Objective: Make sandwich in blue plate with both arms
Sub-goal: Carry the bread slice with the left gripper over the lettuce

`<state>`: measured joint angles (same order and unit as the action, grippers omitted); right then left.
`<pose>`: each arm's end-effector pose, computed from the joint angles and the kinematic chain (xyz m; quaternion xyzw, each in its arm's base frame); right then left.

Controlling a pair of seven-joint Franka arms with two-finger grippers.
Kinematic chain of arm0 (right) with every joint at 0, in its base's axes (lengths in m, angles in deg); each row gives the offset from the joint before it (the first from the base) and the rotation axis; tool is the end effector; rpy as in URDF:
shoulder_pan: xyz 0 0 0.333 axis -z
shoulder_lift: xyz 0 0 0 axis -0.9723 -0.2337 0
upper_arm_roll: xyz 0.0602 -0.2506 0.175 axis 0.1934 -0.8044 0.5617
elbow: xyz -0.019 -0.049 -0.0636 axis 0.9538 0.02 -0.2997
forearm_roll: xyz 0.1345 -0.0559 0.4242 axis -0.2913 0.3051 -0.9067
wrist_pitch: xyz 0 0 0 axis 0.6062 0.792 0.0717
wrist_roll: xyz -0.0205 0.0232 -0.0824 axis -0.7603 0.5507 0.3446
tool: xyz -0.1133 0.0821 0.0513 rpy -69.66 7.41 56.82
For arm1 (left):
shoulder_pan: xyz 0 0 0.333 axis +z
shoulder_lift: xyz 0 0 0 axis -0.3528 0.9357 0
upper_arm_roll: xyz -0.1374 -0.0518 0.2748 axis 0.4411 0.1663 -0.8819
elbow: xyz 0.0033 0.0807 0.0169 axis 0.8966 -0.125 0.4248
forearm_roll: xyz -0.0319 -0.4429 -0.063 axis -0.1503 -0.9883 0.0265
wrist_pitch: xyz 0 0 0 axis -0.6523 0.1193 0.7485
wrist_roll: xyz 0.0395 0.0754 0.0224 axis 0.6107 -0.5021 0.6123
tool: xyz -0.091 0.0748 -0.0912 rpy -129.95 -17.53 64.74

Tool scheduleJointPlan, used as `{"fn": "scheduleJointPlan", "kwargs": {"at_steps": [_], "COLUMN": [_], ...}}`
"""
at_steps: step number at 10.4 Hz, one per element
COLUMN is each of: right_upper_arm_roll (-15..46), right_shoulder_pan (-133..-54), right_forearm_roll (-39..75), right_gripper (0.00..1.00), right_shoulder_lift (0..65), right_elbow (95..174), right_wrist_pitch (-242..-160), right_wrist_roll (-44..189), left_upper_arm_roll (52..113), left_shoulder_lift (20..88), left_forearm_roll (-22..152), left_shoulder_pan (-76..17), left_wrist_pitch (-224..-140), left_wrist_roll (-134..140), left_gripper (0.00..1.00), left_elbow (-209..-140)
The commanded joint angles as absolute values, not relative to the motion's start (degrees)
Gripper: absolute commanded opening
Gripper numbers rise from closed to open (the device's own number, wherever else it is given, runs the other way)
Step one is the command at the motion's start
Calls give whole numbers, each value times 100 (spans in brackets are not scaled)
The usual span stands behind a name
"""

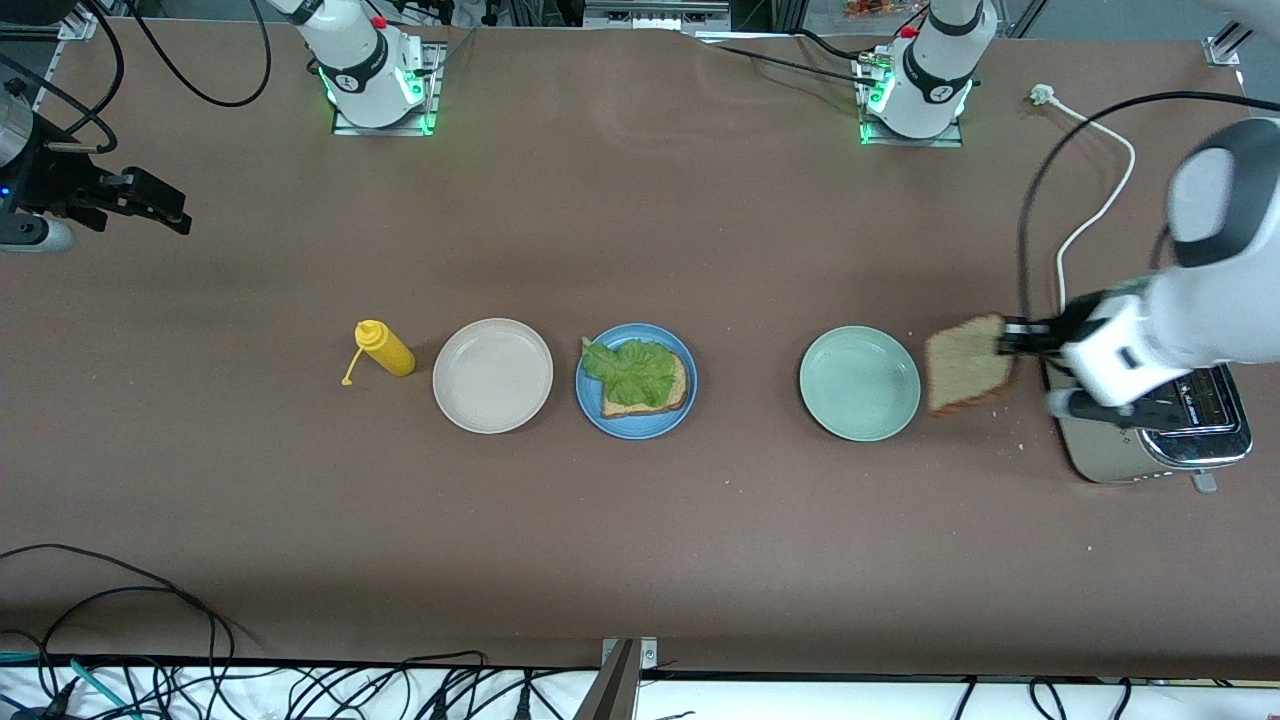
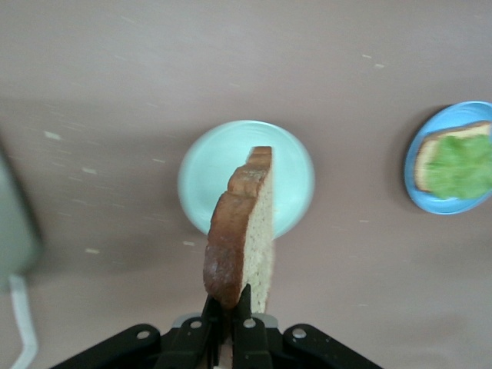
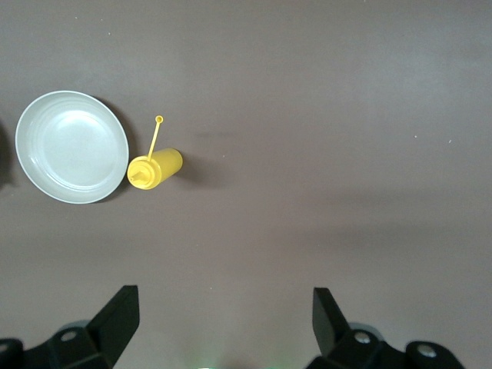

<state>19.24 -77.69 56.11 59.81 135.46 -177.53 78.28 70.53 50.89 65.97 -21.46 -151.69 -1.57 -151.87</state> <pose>0.5856 -0.0112 0.5337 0.9994 -0.0111 -0.0325 0.0078 0.6916 -0.0955 0.4370 0.9893 -0.0377 -0.1163 0.0790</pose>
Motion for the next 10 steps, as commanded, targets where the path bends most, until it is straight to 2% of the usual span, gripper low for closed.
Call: {"fn": "scheduleJointPlan", "kwargs": {"at_steps": [1, 6, 10], "right_upper_arm_roll": [1948, 1930, 1939], "right_shoulder_pan": [-7833, -7842, -7842], "right_forearm_roll": [5709, 5516, 5498], "right_gripper": [100, 100, 100], "right_shoulder_lift": [5715, 5670, 5626], "right_elbow": [13100, 13090, 13064], "right_wrist_pitch": [-17672, -17585, -17568], "right_wrist_roll": [7983, 7948, 7930], "left_upper_arm_roll": [6977, 6933, 6933], "left_shoulder_lift": [5307, 6151, 6608], "left_forearm_roll": [5678, 3561, 2495], "left_shoulder_pan": [-2969, -3638, -4270], "left_wrist_pitch": [-15738, -16443, -17435], "left_wrist_roll": [702, 711, 1212], "left_gripper": [0, 0, 0], "left_elbow": [-15368, -15368, -15324]}}
